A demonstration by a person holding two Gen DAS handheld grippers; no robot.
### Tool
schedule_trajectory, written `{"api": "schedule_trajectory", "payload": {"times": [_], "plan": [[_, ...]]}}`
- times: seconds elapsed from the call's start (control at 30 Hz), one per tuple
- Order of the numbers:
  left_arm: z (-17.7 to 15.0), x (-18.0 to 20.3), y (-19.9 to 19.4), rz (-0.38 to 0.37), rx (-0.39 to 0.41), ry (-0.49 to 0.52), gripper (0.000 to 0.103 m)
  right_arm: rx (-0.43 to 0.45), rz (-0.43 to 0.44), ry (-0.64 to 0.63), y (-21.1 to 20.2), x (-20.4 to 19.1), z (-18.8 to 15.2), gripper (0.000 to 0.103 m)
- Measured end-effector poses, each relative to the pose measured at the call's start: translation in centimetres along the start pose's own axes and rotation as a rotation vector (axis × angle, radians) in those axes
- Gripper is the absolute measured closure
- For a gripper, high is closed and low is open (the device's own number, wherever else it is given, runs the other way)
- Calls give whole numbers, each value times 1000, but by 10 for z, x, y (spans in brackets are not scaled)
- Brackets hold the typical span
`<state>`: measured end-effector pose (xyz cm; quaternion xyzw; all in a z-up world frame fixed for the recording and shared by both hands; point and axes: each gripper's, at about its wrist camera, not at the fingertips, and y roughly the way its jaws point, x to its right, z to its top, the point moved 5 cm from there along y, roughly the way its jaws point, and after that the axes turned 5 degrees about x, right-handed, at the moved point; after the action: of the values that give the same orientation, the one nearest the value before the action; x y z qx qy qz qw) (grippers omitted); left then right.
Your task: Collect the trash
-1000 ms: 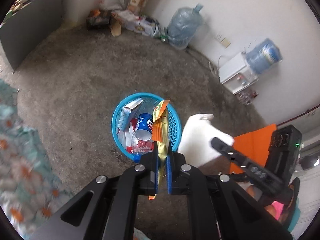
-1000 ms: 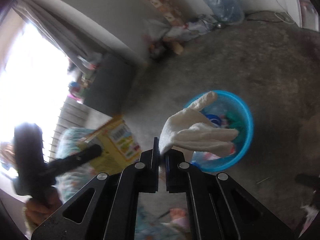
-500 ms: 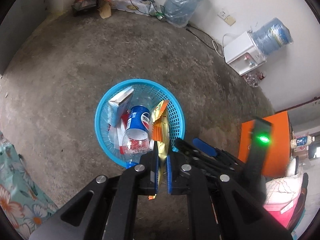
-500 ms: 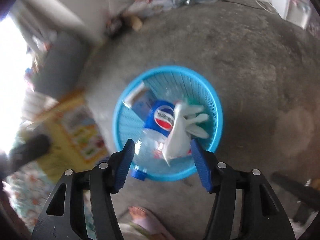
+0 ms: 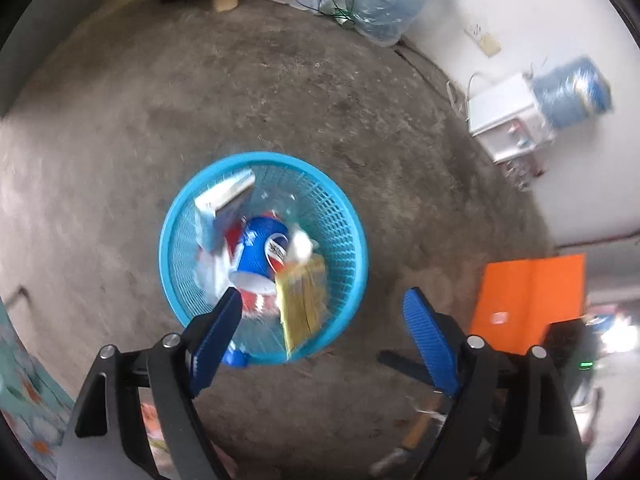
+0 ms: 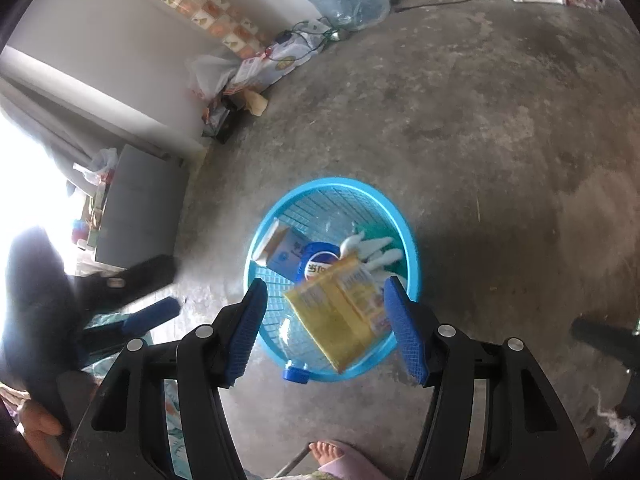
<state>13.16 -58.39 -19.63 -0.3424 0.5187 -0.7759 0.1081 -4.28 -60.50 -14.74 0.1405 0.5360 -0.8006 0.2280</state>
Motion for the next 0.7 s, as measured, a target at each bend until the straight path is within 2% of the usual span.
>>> {"api": "schedule_trajectory", "payload": {"times": [0.2,0.33,0.5,0.53,0.7], "plan": [[-4,-6,-73,18,126,42,20,-11,17,3,-4,-4,-8,45],[-19,1,-147,38,292,109,18,26,31,-76,-19,-29,-13,45],[-60,7,-219,73,449,181,9,118,81,-264,-59,-93,-22,35],[-67,5,-229,71,468,184,8,139,101,-309,-69,-109,-26,30],[-117,-30,-311,157,637,133,6,243,164,-511,-118,-178,-53,17]]}}
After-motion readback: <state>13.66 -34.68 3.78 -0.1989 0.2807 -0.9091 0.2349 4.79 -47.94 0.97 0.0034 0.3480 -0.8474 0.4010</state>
